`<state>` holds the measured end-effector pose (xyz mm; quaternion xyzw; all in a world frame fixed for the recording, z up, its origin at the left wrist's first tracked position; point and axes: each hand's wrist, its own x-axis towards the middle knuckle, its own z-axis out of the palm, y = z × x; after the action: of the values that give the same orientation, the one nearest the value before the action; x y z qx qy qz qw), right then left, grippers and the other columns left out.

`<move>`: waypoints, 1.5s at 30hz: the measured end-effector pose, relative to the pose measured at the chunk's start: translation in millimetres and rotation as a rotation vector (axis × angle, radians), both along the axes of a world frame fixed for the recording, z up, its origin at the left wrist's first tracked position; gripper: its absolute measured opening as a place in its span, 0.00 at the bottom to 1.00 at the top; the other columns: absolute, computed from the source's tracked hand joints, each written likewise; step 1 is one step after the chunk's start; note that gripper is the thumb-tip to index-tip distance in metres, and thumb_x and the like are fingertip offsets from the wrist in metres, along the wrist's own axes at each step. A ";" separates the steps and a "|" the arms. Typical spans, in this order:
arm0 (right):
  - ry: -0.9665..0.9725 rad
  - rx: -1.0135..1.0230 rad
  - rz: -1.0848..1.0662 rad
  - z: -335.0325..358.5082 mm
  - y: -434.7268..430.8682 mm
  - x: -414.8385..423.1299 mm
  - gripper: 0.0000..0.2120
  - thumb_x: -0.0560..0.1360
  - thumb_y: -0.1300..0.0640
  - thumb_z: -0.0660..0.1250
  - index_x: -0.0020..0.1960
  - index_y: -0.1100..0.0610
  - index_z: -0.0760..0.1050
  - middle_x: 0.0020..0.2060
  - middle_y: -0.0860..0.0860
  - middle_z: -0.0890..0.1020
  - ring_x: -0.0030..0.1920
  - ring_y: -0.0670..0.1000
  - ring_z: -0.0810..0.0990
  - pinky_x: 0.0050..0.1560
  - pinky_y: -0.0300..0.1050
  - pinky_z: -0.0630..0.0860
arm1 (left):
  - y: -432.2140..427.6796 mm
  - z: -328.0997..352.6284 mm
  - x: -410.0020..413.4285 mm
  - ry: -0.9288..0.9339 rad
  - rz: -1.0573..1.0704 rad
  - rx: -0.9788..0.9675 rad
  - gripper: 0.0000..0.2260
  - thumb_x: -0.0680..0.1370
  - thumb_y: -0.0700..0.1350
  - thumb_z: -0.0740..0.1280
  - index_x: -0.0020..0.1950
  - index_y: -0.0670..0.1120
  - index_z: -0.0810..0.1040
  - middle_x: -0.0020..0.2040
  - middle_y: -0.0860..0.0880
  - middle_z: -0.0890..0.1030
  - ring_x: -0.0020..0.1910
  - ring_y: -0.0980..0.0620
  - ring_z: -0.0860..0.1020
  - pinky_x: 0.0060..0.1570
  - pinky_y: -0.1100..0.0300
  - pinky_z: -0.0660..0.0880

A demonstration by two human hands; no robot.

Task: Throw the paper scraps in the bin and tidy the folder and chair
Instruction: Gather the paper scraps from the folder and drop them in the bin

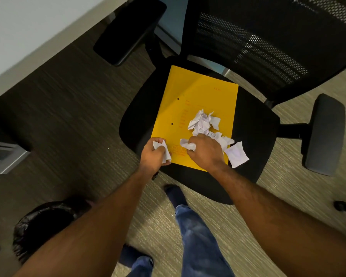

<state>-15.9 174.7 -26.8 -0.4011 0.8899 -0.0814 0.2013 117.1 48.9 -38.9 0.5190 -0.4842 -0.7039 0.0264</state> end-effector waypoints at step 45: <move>-0.578 -0.333 -0.010 -33.5 -150.1 242.4 0.02 0.71 0.50 0.62 0.40 0.46 0.70 0.41 0.48 0.76 0.41 0.41 0.76 0.36 0.33 0.70 | -61.9 3.9 204.8 0.116 0.680 0.116 0.10 0.76 0.37 0.63 0.52 0.34 0.79 0.43 0.37 0.80 0.42 0.41 0.79 0.43 0.51 0.75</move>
<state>226.5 24.6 -60.3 -0.3843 0.7726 -0.3373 0.3764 321.9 -13.0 -35.0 0.6104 -0.2404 -0.7095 0.2574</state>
